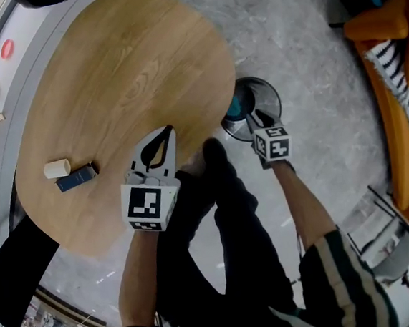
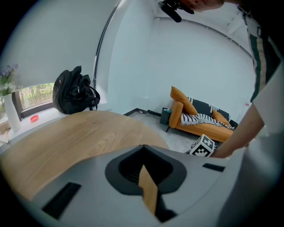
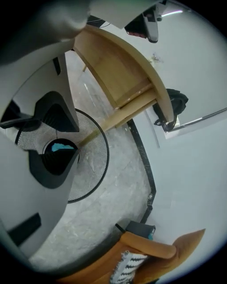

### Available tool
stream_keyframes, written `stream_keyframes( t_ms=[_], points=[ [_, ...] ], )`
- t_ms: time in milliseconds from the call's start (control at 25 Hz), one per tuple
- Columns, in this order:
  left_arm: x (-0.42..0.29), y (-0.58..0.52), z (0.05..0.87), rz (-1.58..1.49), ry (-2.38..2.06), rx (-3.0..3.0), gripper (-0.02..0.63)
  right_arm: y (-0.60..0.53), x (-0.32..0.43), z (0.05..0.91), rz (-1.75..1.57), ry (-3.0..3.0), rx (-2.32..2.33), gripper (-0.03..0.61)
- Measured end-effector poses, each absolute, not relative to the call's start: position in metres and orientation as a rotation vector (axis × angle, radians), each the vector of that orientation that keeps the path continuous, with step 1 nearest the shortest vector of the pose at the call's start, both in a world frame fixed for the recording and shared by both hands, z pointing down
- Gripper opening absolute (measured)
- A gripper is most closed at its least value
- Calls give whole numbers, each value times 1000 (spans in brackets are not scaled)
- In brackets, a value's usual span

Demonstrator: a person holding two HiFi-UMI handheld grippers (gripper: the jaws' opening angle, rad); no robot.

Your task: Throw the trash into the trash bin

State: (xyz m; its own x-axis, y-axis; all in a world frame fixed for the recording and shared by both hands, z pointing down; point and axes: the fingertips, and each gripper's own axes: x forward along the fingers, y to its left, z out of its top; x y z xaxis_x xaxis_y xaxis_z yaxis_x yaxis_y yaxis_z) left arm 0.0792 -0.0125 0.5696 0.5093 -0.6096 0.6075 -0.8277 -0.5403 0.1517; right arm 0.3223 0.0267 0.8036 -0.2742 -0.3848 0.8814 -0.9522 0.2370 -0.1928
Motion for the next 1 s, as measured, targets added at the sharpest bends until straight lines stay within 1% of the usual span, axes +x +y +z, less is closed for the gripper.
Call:
stream_keyframes(
  t_ms=[160, 320, 440, 560, 680, 840, 1000],
  points=[
    [58, -10, 551, 678, -1222, 2280, -2, 13, 318, 757, 899, -1832, 1287, 97],
    [39, 1, 520, 663, -1273, 2222, -2, -11, 306, 681, 779, -1948, 1266, 97],
    [13, 13, 502, 662, -1331, 2155, -2, -28, 281, 623, 681, -2048, 1214, 95],
    [-16, 24, 486, 616, -1418, 2061, -2, -41, 246, 573, 586, -2151, 1128, 91],
    [-39, 27, 463, 519, -1522, 1999, -2, -53, 206, 534, 537, -2250, 1037, 68],
    [-73, 39, 443, 472, -1643, 1936, -2, -61, 137, 506, 492, -2358, 908, 34],
    [-110, 65, 441, 397, -1718, 1850, -2, -50, 62, 493, 444, -2431, 746, 21]
  ],
)
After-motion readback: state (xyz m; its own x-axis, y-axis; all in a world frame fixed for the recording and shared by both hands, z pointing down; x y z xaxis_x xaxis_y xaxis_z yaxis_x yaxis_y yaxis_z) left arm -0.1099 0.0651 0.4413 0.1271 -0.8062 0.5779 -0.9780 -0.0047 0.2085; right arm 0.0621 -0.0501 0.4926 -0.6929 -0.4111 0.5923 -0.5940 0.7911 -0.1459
